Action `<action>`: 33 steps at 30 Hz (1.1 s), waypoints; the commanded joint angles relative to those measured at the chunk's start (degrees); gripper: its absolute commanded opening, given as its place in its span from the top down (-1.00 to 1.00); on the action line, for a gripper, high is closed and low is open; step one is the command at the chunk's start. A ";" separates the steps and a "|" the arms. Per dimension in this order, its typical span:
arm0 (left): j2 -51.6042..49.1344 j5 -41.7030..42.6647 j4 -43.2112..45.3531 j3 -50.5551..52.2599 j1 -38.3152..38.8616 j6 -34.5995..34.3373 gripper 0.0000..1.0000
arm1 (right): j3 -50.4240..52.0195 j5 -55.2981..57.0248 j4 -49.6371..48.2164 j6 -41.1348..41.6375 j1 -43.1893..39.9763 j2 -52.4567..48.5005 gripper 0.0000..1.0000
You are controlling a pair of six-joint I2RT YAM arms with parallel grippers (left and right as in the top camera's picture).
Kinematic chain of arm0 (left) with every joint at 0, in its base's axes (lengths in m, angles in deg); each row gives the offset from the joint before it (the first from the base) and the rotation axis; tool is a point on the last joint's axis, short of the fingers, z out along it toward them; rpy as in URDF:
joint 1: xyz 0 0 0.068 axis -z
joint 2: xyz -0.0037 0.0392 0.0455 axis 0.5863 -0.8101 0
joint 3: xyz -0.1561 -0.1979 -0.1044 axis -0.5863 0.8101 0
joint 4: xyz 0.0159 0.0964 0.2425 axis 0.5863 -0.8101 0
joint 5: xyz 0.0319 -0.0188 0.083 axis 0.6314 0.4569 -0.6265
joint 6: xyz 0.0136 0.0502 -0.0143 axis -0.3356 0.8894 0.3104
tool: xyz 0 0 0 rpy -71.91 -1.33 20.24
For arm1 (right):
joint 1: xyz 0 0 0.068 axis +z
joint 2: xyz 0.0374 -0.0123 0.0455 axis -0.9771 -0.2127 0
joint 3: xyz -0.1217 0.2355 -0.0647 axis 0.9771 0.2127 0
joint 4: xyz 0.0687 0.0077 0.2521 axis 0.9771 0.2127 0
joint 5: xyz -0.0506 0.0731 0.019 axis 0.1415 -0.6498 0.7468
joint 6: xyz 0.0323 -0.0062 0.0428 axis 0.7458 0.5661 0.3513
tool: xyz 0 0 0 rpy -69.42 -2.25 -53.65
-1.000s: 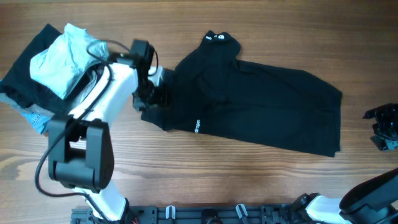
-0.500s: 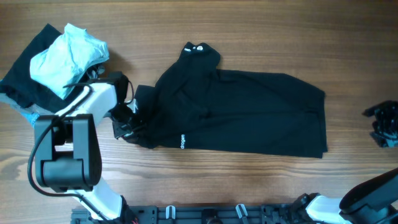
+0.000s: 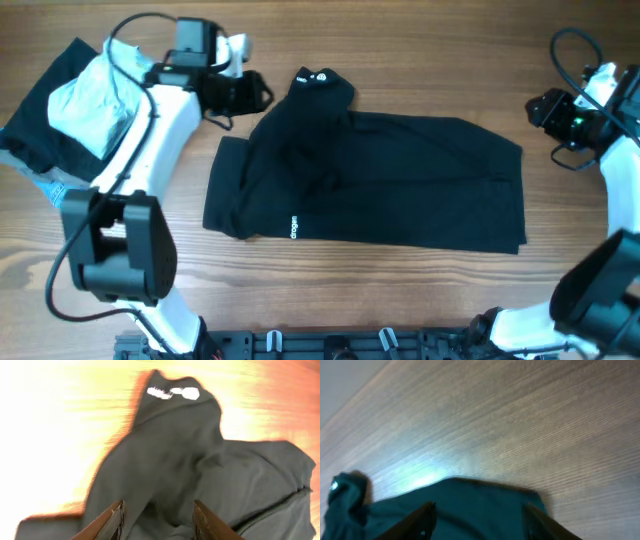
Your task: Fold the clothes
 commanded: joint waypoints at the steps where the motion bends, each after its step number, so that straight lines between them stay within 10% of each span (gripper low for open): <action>1: -3.74 -1.84 6.49 -0.37 2.29 1.46 -0.34 | -0.63 1.57 -5.03 -0.59 0.13 -7.96 -0.20; 10: -7.45 -5.95 23.04 -0.35 2.45 1.46 -0.42 | -0.66 1.31 -8.70 -3.10 0.33 -21.29 -0.29; 15: -13.68 -5.46 26.95 -0.35 2.93 0.11 -0.43 | -0.66 -1.31 -4.11 -6.88 3.30 -21.88 0.20; 26: -25.99 -5.95 41.09 -0.37 6.84 -3.41 -0.30 | -0.66 1.57 2.34 -5.62 5.64 -21.86 0.21; 33: -25.81 -5.31 45.97 -0.39 6.49 -9.81 0.92 | -0.70 1.60 5.55 -5.64 5.64 -21.84 0.25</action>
